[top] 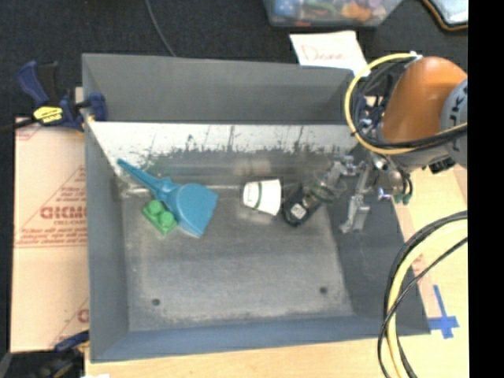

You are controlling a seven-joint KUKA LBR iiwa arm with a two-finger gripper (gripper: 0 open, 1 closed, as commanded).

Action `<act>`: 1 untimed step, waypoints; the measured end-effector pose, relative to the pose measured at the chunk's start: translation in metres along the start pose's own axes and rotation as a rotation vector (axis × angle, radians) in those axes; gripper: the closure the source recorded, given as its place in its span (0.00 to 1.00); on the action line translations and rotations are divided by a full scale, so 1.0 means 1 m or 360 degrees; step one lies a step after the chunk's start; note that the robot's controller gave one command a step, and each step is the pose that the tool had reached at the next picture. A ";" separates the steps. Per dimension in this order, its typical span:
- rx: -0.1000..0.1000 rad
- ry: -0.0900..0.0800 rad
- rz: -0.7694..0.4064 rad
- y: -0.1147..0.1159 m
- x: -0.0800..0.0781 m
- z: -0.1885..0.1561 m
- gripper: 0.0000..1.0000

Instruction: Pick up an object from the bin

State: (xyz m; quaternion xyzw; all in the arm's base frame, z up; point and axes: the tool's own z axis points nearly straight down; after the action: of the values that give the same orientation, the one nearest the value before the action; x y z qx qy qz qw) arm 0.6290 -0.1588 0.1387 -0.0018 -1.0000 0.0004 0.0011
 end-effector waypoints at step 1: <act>0.0002 -0.0011 -0.0008 0.001 -0.001 -0.005 0.00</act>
Offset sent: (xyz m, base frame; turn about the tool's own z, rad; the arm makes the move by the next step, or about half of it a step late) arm 0.0240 0.0924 -0.0235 0.1165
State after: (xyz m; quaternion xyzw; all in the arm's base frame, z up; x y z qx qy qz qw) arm 0.6305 -0.1581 0.1439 0.0006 -1.0000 0.0011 -0.0022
